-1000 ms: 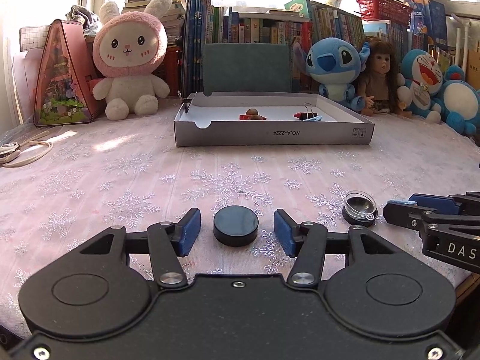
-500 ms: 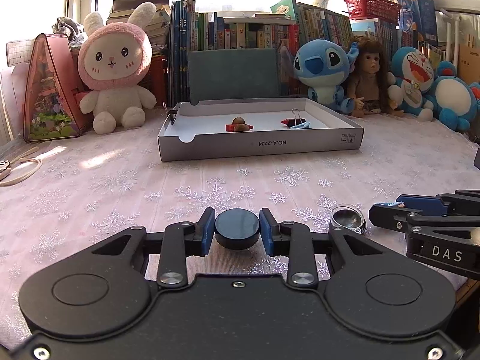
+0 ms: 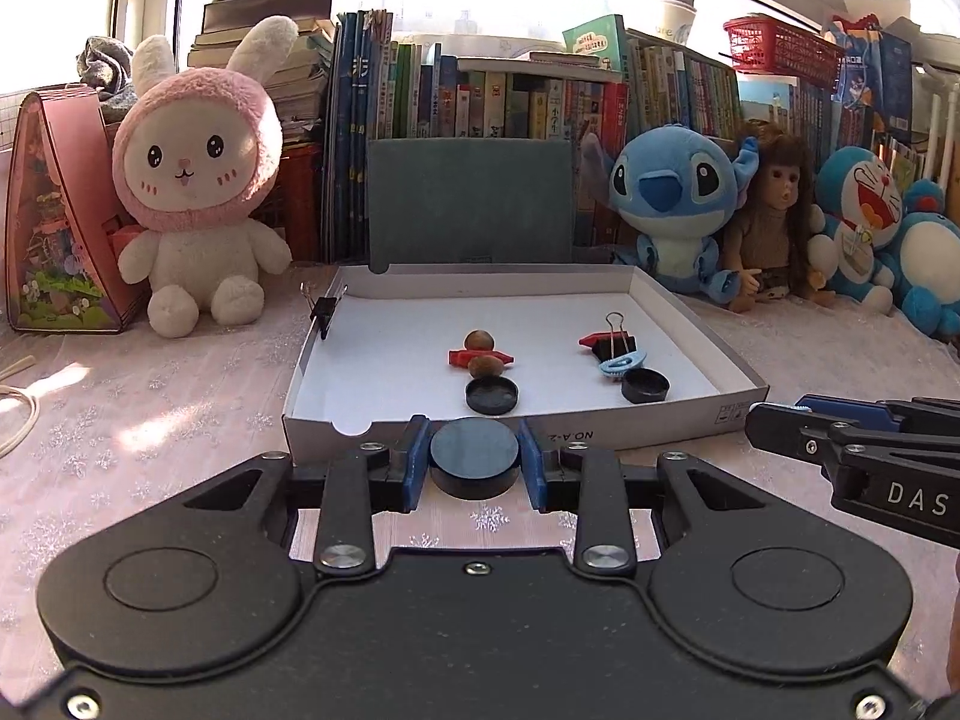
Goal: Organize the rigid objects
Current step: 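Carry the black lid in the left tool over the tray while the right tool carries the hair clip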
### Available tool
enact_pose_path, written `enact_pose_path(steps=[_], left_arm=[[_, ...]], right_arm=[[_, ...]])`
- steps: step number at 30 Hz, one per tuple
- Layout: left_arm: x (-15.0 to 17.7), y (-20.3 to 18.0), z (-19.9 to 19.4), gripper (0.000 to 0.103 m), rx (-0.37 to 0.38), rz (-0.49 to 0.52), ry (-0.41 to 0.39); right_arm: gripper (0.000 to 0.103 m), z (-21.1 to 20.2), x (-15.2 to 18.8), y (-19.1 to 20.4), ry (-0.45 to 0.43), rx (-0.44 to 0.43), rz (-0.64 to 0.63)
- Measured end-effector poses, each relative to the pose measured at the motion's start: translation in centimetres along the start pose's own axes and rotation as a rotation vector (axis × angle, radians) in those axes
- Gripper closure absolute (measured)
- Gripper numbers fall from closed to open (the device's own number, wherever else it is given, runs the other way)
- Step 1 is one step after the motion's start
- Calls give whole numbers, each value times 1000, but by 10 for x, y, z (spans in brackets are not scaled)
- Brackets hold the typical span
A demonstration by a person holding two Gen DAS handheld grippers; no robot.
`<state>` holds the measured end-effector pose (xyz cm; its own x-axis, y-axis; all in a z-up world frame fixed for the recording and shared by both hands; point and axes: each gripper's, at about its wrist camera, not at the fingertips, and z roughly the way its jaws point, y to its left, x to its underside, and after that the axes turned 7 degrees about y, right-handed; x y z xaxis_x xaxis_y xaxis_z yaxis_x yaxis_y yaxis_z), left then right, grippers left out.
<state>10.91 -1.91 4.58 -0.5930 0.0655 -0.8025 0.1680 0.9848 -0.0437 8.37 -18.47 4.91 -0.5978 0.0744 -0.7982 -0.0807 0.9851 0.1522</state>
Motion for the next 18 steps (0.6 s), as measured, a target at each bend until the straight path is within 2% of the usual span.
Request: enact_pose_path(steps=[4,12,18], left_arm=[[-31,3,25,73,9,-32,4],[-75,1,79,73,-11,-17,15],[-96,8,126,73,-20,-68,105]], right_arm=[[59,23,-32,-7,23,-7,14],[59,82,-80,-23,87,28,47],[59,125,-104,-39,165,32,116]])
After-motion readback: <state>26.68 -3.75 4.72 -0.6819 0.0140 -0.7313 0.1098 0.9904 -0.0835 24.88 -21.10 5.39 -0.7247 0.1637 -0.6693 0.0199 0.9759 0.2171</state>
